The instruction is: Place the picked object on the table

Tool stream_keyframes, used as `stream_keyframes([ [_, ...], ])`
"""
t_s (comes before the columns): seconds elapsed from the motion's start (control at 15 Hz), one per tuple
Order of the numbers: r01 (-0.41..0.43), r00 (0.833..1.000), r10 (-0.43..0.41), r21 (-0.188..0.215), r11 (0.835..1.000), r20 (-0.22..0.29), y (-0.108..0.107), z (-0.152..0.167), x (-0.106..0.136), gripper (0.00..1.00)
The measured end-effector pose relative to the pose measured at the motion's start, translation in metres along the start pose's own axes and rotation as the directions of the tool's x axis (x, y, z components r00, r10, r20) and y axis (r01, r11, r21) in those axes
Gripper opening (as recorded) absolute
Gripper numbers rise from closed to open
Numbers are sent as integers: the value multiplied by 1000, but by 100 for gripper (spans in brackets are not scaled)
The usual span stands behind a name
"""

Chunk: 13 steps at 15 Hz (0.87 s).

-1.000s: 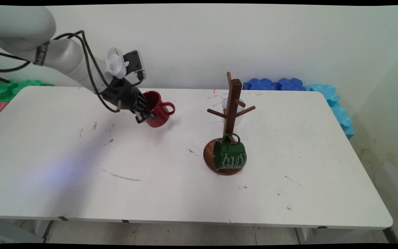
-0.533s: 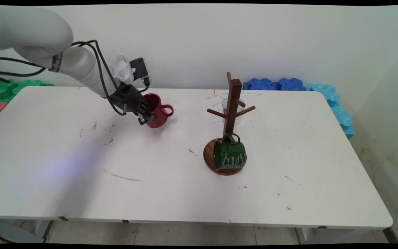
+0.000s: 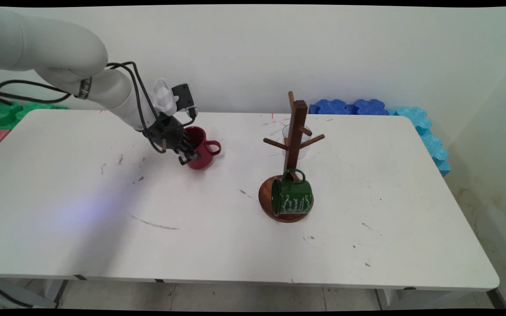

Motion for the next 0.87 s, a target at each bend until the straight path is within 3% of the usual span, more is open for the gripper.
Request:
stream_keyframes([
  [0.33, -2, 1000, 2, -7, 1000, 8, 0, 6, 0, 0],
  [0.4, -3, 1000, 3, -8, 1000, 9, 0, 7, 0, 100],
  [0.87, -15, 1000, 15, -20, 1000, 8, 1, 11, 0, 100],
])
